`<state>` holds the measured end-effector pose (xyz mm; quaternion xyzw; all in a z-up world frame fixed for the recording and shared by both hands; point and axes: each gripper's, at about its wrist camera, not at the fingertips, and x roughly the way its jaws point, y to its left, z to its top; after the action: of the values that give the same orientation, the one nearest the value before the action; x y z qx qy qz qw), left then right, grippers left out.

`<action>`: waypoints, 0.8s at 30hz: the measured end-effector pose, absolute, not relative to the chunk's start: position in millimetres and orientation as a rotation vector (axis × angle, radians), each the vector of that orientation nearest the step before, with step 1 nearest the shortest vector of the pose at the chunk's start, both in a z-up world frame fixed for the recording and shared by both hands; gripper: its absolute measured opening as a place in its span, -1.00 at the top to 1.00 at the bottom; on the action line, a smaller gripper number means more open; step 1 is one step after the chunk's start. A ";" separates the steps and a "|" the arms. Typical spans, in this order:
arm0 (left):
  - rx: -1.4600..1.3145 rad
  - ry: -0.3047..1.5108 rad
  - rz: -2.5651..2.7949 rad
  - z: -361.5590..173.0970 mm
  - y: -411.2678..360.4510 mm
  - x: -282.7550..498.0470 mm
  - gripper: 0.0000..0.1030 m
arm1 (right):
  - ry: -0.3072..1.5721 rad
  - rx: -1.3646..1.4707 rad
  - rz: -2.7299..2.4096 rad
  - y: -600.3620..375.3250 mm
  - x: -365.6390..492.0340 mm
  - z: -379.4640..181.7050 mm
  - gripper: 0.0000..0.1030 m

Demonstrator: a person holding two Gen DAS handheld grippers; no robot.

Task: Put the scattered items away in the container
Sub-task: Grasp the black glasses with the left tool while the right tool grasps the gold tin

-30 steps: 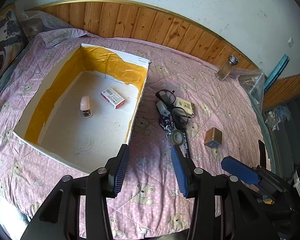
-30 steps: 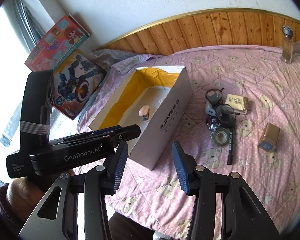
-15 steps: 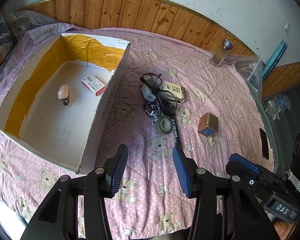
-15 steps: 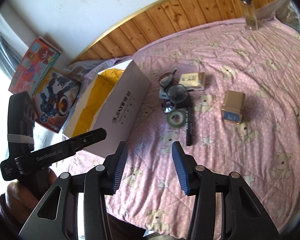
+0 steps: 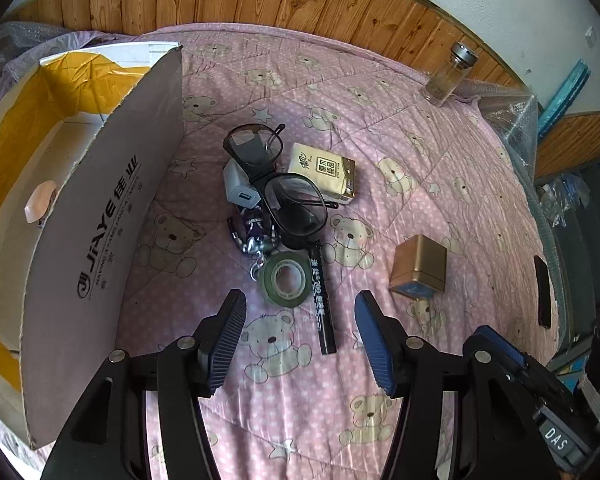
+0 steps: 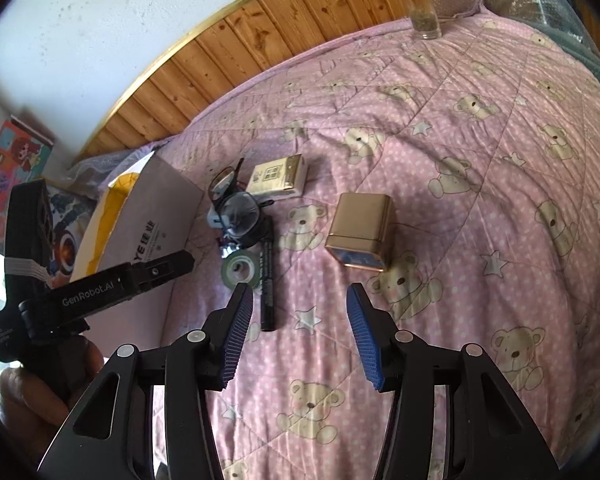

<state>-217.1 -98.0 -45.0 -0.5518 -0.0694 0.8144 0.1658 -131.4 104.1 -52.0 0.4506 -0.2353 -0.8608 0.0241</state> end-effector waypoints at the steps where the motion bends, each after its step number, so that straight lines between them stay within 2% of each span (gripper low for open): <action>1: -1.580 -0.214 2.326 -47.8 -96.8 -225.1 -0.13 | -0.718 1.407 -2.678 105.7 -135.5 -55.0 -0.11; 4: -1.589 -0.243 2.364 -53.9 -94.6 -250.1 -0.19 | -0.669 1.438 -2.720 109.2 -147.9 -61.7 -0.19; 11: -1.677 -0.328 2.390 -84.5 -90.5 -311.0 -0.19 | -0.472 1.515 -2.811 107.8 -181.9 -76.2 -0.24; 15: -1.723 -0.300 2.420 -106.2 -85.6 -332.6 -0.37 | -0.385 1.572 -2.818 104.6 -202.0 -89.5 -0.27; 17: -1.707 -0.298 2.421 -110.9 -84.2 -337.9 -0.36 | -0.362 1.611 -2.807 103.8 -210.3 -99.1 -0.28; 20: -1.632 -0.259 2.450 -105.9 -85.0 -340.5 -0.16 | -0.402 1.629 -2.785 110.4 -218.1 -112.3 -0.29; 22: -1.590 -0.270 2.444 -98.7 -89.5 -342.7 0.10 | -0.465 1.614 -2.773 119.1 -219.8 -117.6 -0.28; 23: -1.581 -0.281 2.430 -96.1 -92.4 -344.0 0.15 | -0.502 1.591 -2.771 124.0 -219.7 -118.2 -0.27; 24: -1.574 -0.294 2.419 -94.3 -95.6 -344.8 0.22 | -0.528 1.565 -2.773 128.0 -219.5 -117.3 -0.11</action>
<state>-344.8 -95.6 -94.3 -0.5386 -0.1008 0.8278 0.1202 -219.5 128.0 -117.3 0.4844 -0.1633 -0.8584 -0.0427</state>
